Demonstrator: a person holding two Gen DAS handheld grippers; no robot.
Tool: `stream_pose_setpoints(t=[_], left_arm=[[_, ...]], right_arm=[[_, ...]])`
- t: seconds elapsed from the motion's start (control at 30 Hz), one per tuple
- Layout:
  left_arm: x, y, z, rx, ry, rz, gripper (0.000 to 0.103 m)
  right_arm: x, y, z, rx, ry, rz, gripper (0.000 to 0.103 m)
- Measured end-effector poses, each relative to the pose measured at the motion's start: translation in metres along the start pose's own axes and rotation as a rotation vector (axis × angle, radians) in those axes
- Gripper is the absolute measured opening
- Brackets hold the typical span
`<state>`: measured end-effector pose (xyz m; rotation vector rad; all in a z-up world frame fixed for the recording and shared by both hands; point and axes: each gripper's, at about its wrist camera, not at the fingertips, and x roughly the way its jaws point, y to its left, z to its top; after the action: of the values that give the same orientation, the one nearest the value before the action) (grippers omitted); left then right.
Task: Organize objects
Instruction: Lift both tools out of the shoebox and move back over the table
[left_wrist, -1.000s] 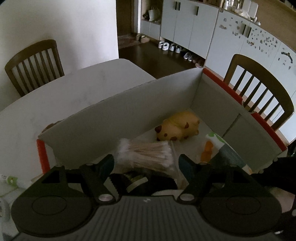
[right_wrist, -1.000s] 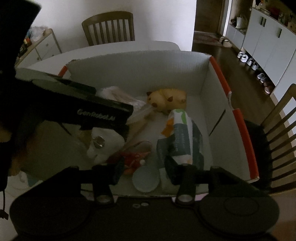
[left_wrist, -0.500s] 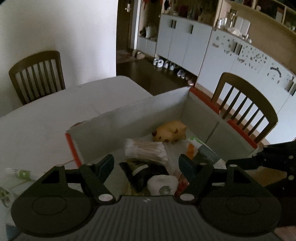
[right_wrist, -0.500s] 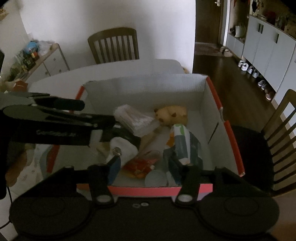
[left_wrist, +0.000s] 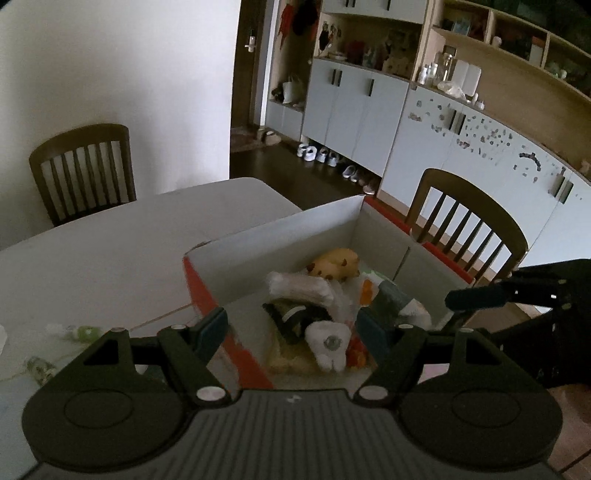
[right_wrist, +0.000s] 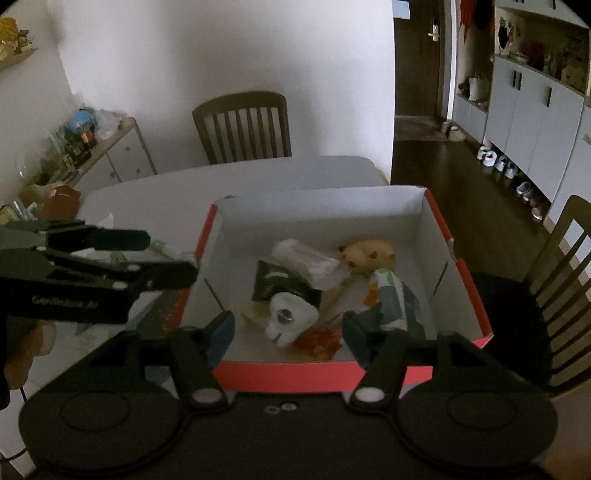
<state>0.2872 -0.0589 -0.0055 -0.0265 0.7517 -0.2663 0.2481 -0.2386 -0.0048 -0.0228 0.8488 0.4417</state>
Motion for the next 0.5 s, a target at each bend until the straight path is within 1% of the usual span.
stream_pose_setpoints(t=[0.03, 0.1, 0.33, 0.43, 0.5], left_arm=[[-0.005, 0.002, -0.003, 0.000, -0.003, -0.003, 0.082], [-0.014, 0.007, -0.009, 0.000, -0.011, -0.003, 0.082], [-0.042, 0.031, -0.029, -0.019, -0.033, 0.016, 0.082], [-0.050, 0.042, -0.037, -0.025, -0.033, 0.027, 0.082], [-0.053, 0.050, -0.044, -0.032, -0.030, 0.035, 0.083]], right_arm=[[-0.002, 0.003, -0.001, 0.002, -0.005, 0.002, 0.066], [-0.004, 0.010, -0.003, 0.001, -0.018, 0.002, 0.072], [-0.003, 0.037, -0.007, -0.012, -0.033, 0.015, 0.078], [0.000, 0.051, -0.006, -0.030, -0.039, 0.029, 0.084], [0.001, 0.061, -0.005, -0.041, -0.049, 0.055, 0.091]])
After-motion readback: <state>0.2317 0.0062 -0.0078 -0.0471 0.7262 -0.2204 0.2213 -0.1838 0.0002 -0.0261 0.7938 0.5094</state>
